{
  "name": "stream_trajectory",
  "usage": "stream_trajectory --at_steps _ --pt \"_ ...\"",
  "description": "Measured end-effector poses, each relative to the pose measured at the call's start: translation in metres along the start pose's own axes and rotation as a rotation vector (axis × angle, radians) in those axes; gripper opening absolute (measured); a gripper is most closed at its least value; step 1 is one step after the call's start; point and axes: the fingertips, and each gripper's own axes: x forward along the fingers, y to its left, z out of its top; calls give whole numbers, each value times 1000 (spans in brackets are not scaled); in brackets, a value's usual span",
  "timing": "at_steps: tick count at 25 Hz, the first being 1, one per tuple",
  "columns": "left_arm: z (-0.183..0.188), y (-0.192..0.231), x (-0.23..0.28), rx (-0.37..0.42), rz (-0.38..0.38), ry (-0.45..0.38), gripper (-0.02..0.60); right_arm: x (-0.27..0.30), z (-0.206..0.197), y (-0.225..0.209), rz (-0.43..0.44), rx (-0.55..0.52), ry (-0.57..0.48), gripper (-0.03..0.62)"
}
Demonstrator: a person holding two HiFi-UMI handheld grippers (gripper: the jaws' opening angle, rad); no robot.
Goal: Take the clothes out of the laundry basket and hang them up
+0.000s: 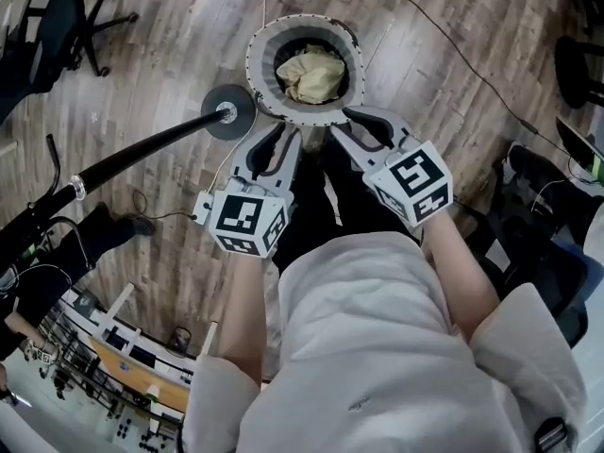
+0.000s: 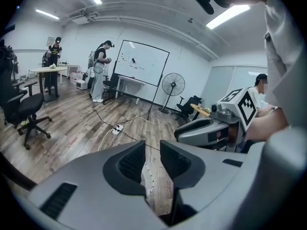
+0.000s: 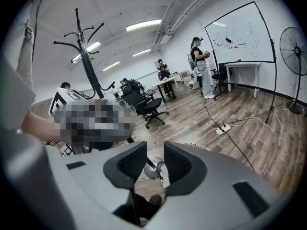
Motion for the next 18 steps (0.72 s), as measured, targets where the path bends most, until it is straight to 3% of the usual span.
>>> stream_trajectory --at_steps 9,18 --pt "-18 28 25 -17 12 -28 103 43 -29 -18 40 31 60 119" --pt "-48 65 58 -26 5 -28 110 107 -69 -45 44 -59 160 140"
